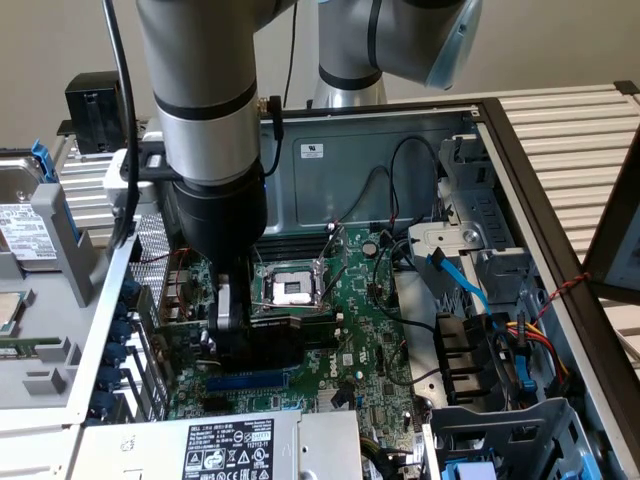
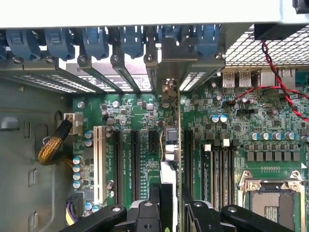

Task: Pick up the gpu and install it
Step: 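Insert the gpu into the slot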

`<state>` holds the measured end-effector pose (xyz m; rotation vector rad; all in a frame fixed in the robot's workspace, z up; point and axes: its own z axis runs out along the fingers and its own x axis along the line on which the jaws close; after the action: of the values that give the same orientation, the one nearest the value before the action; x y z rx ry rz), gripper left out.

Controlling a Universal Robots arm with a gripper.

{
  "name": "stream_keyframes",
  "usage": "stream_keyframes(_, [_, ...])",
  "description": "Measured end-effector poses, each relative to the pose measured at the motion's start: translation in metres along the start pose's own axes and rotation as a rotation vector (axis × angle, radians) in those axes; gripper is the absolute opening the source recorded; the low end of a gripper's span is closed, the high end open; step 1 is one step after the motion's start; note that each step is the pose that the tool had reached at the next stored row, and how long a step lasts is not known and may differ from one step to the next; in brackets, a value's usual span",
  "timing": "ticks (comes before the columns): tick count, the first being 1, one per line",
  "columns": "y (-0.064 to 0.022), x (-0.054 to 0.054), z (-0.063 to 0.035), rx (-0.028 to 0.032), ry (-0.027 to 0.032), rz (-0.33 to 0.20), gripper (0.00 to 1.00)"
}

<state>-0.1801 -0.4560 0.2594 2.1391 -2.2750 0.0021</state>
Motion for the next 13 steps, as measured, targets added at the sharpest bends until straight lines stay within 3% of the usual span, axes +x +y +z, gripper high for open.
stream_keyframes(6, [0.0006,0.0021,0.0001,-0.0006,-0.0104,0.000,0.27])
stream_keyframes(13, [0.0005,0.0062,0.0001,-0.0008,-0.0130,0.000,0.27])
